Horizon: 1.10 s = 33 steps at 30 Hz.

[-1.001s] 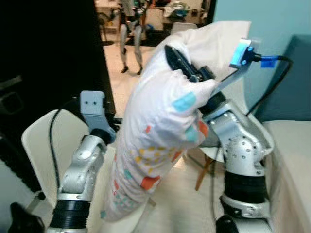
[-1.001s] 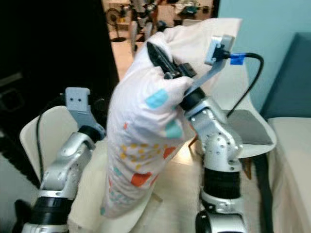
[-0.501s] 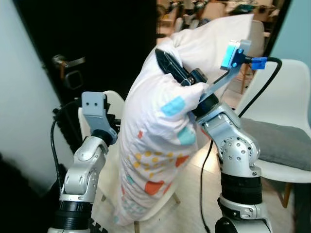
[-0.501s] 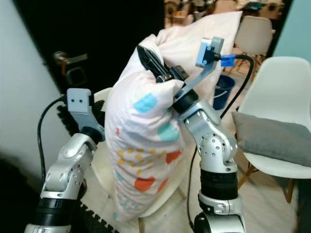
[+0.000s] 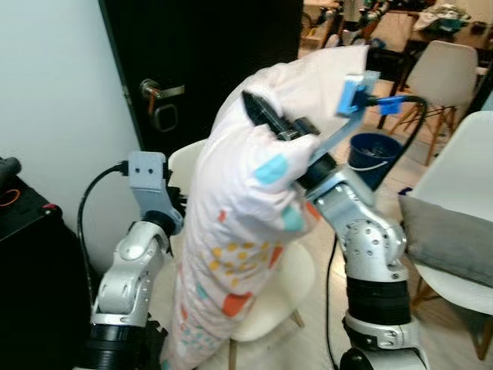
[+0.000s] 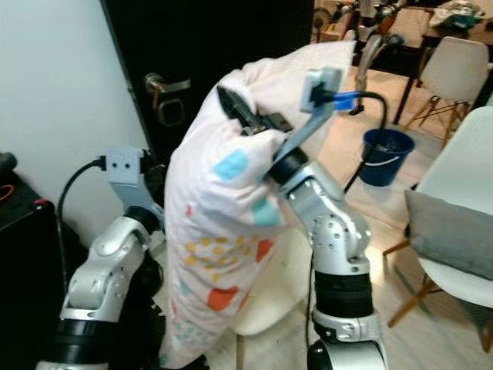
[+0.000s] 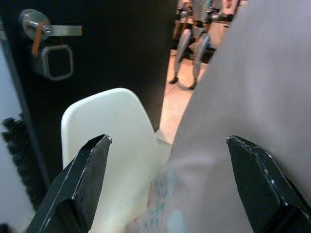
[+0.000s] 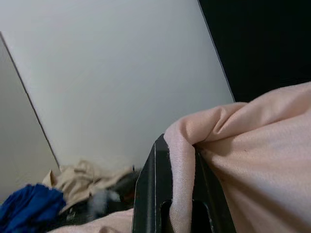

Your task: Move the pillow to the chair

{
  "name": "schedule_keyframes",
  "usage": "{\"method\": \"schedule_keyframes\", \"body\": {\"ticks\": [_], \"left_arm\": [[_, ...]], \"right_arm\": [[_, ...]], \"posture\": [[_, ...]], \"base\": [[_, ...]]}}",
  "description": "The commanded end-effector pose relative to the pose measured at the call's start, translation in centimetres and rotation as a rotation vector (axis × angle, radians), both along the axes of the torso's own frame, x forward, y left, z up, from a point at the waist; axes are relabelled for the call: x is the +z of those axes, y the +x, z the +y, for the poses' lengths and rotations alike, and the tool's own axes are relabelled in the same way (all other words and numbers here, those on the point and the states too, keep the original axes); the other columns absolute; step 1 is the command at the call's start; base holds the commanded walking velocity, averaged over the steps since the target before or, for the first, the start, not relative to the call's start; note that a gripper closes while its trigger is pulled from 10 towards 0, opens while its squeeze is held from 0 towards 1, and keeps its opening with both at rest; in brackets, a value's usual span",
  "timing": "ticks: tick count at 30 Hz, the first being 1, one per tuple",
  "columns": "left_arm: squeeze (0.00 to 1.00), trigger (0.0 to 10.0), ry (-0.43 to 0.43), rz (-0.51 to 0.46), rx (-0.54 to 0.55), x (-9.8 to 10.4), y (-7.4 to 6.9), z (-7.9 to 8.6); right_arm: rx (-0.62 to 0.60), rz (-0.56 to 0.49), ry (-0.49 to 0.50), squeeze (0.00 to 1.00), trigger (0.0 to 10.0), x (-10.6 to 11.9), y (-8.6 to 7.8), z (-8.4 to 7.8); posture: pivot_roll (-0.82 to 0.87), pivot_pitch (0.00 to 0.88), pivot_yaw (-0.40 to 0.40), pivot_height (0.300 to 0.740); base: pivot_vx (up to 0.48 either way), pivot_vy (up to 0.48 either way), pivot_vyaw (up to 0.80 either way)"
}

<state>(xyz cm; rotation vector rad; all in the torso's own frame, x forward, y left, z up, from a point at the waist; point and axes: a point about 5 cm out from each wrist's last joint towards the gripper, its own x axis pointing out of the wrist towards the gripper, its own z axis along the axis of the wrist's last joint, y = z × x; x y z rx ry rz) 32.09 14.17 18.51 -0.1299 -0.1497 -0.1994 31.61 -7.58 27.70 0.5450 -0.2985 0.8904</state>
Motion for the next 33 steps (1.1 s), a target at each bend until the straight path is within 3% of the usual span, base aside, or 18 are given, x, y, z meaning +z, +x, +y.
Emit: {"method": "schedule_keyframes", "body": {"ticks": [1, 8, 15, 18, 33], "left_arm": [[0.00, 10.0, 0.001, 0.016, 0.000, -0.2, 0.1, -0.2], [0.00, 10.0, -0.001, 0.010, 0.016, 0.1, 0.3, 0.2], [0.00, 10.0, 0.003, 0.009, 0.014, 0.2, 0.3, -0.1], [0.00, 10.0, 0.014, 0.001, -0.002, 0.3, 0.2, -0.3], [0.00, 10.0, -0.004, 0.002, 0.011, 0.2, 0.3, -0.4]], "right_arm": [[-0.026, -0.015, 0.011, 0.00, 10.0, 0.1, 0.1, -0.3], [-0.035, 0.003, 0.013, 0.00, 10.0, -0.4, 0.2, -0.5], [-0.033, -0.008, -0.059, 0.00, 10.0, -1.2, 0.1, -0.1], [-0.045, -0.028, -0.116, 0.00, 10.0, -1.6, 0.0, 0.3], [-0.029, -0.044, -0.142, 0.00, 10.0, -1.8, -0.2, 0.7]], "posture": [[-0.02, 0.000, 0.002, 0.740], [-0.02, 0.000, 0.007, 0.740], [-0.02, 0.000, 0.008, 0.740], [-0.02, 0.000, 0.008, 0.740], [-0.03, 0.000, 0.001, 0.740]], "base": [[0.000, 0.000, 0.00], [0.000, 0.000, 0.00], [0.000, 0.000, 0.00], [0.000, -0.192, 0.80], [0.000, -0.019, 0.80]]}}
